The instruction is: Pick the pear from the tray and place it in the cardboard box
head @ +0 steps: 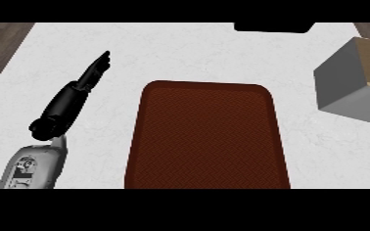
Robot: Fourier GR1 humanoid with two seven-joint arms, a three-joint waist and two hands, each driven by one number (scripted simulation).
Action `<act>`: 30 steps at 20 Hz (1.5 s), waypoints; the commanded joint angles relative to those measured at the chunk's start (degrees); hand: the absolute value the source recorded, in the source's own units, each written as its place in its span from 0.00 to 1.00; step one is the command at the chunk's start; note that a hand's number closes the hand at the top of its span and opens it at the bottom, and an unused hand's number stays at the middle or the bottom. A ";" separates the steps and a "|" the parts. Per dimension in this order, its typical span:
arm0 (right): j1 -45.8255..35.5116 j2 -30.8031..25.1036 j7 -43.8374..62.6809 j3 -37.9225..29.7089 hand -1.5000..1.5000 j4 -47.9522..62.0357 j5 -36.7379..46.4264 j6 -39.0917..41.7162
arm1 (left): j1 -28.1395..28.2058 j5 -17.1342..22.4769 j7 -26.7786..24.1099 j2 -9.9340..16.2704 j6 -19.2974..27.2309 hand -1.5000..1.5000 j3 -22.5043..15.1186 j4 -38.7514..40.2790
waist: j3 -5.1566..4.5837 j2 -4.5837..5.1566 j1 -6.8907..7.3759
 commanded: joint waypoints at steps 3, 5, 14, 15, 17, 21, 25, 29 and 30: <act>-7.74 -1.98 -11.47 5.88 1.00 17.95 8.50 4.61 | -1.19 -2.17 1.82 -2.33 2.07 0.50 -1.93 -0.60 | 0.07 0.12 0.52; -10.22 -1.76 -11.29 9.79 1.00 19.93 13.36 4.83 | -0.66 -0.62 0.81 -1.55 0.44 0.50 -0.97 0.41 | 0.03 0.27 1.06; -17.09 0.41 -29.13 14.60 0.00 33.89 17.76 7.19 | -0.55 -1.88 -0.68 -1.83 0.95 0.50 -1.49 0.28 | 0.12 0.27 0.95; -17.86 0.86 -30.30 13.62 0.00 34.87 15.84 7.84 | -2.19 -0.27 -0.37 -0.54 0.11 0.50 0.72 1.24 | 0.13 0.40 0.98; -19.67 2.23 -30.91 10.19 0.00 35.20 9.84 10.74 | -0.90 -1.70 -0.23 -1.50 0.67 0.50 -1.06 1.18 | 0.11 0.16 0.39; -19.37 8.82 -27.04 1.80 0.00 40.26 -5.40 18.44 | -1.18 -1.63 0.58 -1.36 0.89 0.50 -0.81 0.25 | 0.38 0.04 -0.20; -21.58 10.03 -16.82 -4.18 0.00 47.03 -15.27 25.79 | -0.41 -0.64 1.41 -1.61 0.41 0.50 -0.54 -0.10 | 0.25 -0.02 0.30; -25.86 8.82 -7.62 -8.41 0.00 53.53 -20.67 28.67 | -2.10 -1.06 0.99 -1.92 1.01 0.50 -0.47 0.47 | 0.24 0.65 0.75; -26.66 6.58 -6.45 -9.34 0.00 54.57 -21.64 30.80 | -1.45 -2.28 0.55 -2.29 1.12 0.50 -1.84 0.64 | 0.23 0.54 0.28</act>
